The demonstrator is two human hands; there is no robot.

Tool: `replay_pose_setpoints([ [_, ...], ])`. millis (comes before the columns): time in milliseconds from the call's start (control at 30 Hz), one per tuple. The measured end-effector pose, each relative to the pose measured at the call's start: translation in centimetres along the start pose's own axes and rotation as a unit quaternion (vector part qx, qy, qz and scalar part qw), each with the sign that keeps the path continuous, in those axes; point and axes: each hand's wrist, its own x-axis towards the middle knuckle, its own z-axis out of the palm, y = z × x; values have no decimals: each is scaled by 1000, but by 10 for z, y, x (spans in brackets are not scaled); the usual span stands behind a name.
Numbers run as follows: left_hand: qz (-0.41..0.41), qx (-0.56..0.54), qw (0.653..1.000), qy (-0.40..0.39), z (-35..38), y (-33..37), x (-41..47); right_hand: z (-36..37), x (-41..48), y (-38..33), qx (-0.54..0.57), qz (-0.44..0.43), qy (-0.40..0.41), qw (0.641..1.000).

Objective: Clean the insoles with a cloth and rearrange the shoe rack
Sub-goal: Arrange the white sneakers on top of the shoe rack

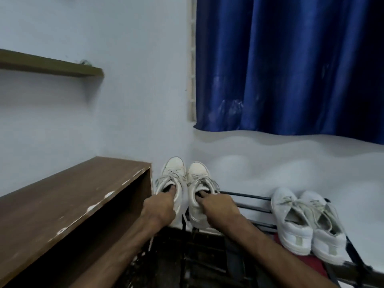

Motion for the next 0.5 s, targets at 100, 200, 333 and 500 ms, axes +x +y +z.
replay_pose_setpoints([
  [100,36,-4,999,-28,16,28,48,15,16,40,15,46,-34,998],
  [200,80,7,996,-45,42,56,85,35,30,64,33,97,-78,992],
  [333,112,14,991,-75,75,77,124,65,42,88,30,124,-117,985],
  [500,134,32,985,-106,99,86,149,91,49,100,26,124,-136,983],
])
